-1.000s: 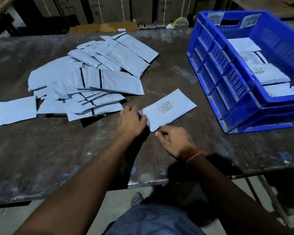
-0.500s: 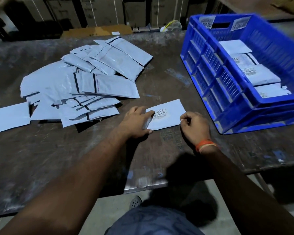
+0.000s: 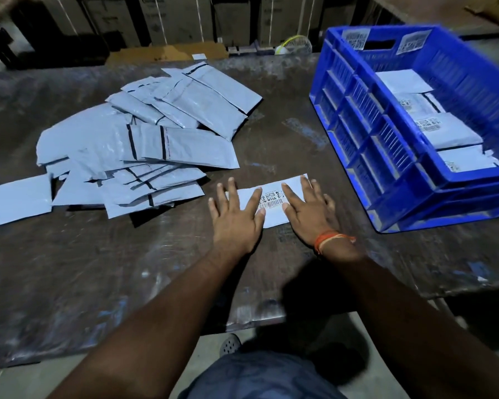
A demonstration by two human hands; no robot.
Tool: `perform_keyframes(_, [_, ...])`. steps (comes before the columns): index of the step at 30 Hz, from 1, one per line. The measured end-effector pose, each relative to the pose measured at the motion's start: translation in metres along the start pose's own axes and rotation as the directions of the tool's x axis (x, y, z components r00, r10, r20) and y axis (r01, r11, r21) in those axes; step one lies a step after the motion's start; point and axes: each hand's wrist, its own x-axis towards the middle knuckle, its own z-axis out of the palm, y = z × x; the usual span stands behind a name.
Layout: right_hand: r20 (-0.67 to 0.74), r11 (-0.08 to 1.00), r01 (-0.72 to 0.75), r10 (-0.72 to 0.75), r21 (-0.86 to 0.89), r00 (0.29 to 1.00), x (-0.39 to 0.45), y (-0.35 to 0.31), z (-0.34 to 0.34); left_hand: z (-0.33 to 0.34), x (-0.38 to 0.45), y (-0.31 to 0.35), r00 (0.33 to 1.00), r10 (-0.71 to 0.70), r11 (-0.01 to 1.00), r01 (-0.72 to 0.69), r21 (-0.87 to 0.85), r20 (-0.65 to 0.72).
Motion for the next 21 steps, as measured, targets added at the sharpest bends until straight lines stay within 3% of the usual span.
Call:
perform_keyframes(5, [0.029,0.962,-0.205,0.204,0.181,0.979,0.008,-0.011,-0.014,-0.019,-0.003,0.008,0.970,-0.235,0.970,0.238,-0.048,0.064])
perform_keyframes(9, [0.038,0.856,-0.309,0.323,0.415,0.946,0.014,-0.008,-0.027,-0.033,-0.004,0.012,0.938,-0.347,0.907,0.343,-0.246,0.029])
perform_keyframes(12, [0.099,0.717,-0.276,0.279,0.640,0.955,0.013,-0.003,-0.033,-0.045,0.001,0.008,0.904,-0.408,0.821,0.426,-0.381,0.131])
perform_keyframes(16, [0.187,0.440,-0.232,0.145,0.868,0.972,0.005,0.006,-0.042,-0.049,0.006,-0.010,0.934,-0.309,0.789,0.358,-0.500,0.182])
perform_keyframes(18, [0.194,0.399,-0.214,0.091,0.892,0.977,-0.001,0.007,-0.051,-0.051,0.010,-0.021,0.939,-0.275,0.799,0.343,-0.494,0.208])
perform_keyframes(21, [0.149,0.405,-0.169,0.081,0.899,0.986,-0.008,0.006,-0.065,-0.064,0.018,-0.030,0.930,-0.256,0.710,0.366,-0.601,0.264])
